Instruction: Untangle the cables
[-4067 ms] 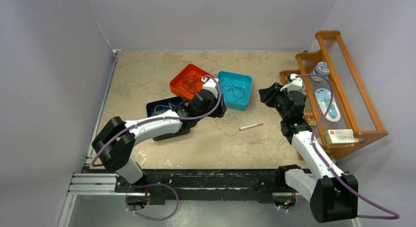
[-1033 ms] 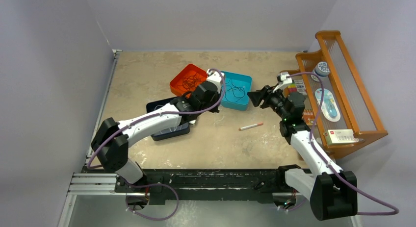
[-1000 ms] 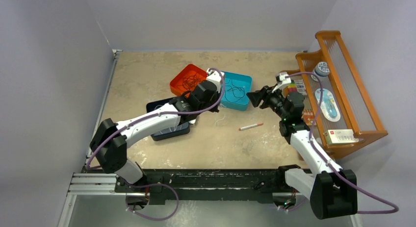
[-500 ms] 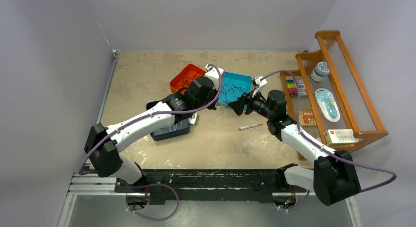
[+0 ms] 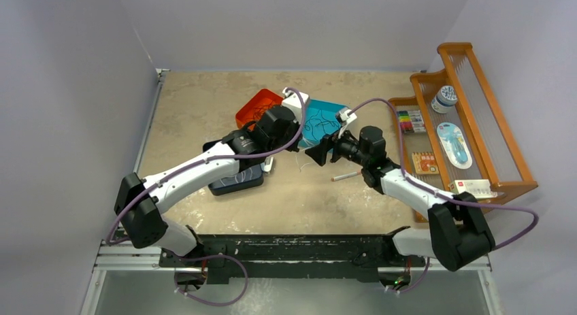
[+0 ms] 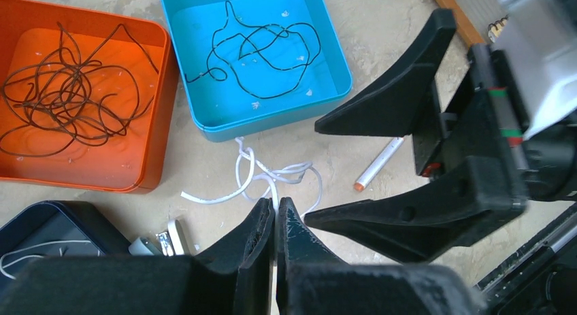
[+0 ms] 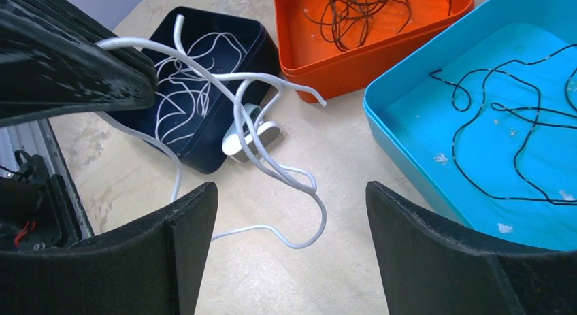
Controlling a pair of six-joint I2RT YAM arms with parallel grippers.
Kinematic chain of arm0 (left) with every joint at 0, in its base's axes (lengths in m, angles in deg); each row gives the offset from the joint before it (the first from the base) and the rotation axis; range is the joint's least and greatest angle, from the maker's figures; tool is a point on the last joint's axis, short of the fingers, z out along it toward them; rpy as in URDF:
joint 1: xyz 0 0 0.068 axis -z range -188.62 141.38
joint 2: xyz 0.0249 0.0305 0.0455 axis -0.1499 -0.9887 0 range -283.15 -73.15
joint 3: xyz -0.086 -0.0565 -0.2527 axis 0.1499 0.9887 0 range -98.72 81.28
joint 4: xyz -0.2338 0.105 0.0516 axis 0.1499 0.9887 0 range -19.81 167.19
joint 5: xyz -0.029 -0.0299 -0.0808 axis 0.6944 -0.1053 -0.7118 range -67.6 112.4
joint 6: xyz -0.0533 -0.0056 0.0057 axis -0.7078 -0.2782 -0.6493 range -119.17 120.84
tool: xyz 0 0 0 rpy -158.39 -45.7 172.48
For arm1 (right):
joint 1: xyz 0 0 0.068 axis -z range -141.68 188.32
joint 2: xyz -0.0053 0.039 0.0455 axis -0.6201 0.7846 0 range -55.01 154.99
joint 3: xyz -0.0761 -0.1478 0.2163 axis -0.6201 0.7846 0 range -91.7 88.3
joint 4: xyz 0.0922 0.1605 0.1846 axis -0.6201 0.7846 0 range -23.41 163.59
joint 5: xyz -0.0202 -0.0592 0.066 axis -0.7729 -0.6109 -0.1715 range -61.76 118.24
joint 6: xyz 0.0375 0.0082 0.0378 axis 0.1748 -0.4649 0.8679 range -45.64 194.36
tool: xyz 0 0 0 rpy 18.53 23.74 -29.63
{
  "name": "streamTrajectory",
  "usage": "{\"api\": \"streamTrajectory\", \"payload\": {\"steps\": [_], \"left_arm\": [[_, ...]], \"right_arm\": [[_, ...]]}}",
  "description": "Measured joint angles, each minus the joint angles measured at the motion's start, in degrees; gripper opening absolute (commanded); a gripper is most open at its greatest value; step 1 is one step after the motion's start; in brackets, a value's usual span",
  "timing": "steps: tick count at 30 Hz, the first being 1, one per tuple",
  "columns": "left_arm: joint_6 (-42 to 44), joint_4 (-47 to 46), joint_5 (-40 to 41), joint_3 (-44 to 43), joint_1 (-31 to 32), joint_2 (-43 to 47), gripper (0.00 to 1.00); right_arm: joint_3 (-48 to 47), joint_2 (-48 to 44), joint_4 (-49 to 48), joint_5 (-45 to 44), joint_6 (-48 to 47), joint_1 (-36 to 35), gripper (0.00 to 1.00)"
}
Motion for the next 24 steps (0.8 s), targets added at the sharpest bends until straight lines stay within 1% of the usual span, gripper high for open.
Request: {"api": "streamTrajectory", "payload": {"steps": [2,4,7,9,10,12,14,21,24], "left_arm": [[0.0,0.0,0.0,-0.1,0.0,0.5,0.0],[-0.2,0.0,-0.1,-0.4,0.0,1.0,0.0],[-0.4,0.0,-0.3,-0.8,0.0,1.6,0.0],[-0.5,0.0,-0.5,-0.8,0.0,2.2,0.0],[-0.5,0.1,-0.5,-0.8,0.0,2.5,0.0],[-0.5,0.2,-0.5,-1.0,0.0,3.1,0.0],[-0.5,0.9,-0.5,-1.6,0.0,4.0,0.0],[-0.2,3.4,1.4,-5.7,0.0,8.3,0.0],[0.4,4.7,3.3,-8.5,0.0,10.0,0.0]], "right_arm": [[0.0,1.1,-0.8,0.0,0.0,-0.7,0.82],[0.0,2.1,-1.8,-0.4,0.4,-1.4,0.79],[0.0,3.5,-3.8,-1.7,1.8,-2.0,0.71],[0.0,4.5,-5.0,-3.1,3.1,-2.2,0.62],[-0.1,5.2,-5.3,-3.9,3.8,-2.1,0.54],[-0.2,6.4,-5.9,-5.6,5.3,-2.1,0.42],[-0.2,7.8,-5.9,-8.3,7.5,-2.1,0.34],[-0.2,8.5,-4.0,-17.3,12.2,-2.1,0.19],[0.0,7.5,-2.7,-20.5,13.3,-2.1,0.17]]}}
